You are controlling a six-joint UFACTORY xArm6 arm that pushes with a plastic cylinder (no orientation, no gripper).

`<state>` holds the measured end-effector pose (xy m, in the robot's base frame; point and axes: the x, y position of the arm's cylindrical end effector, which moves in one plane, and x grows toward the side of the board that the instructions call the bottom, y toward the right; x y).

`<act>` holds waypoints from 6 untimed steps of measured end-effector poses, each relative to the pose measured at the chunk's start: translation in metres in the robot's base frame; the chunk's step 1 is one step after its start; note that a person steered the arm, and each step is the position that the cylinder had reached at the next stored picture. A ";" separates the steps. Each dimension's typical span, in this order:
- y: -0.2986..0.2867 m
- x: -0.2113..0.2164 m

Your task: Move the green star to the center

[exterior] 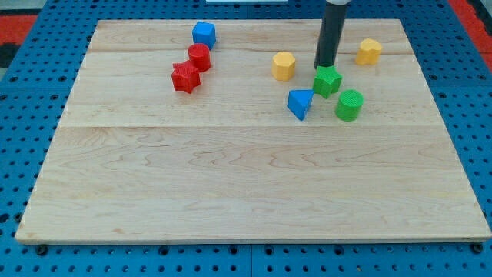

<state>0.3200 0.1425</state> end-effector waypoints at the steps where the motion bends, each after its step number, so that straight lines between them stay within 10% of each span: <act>1: 0.062 0.004; 6: -0.097 0.031</act>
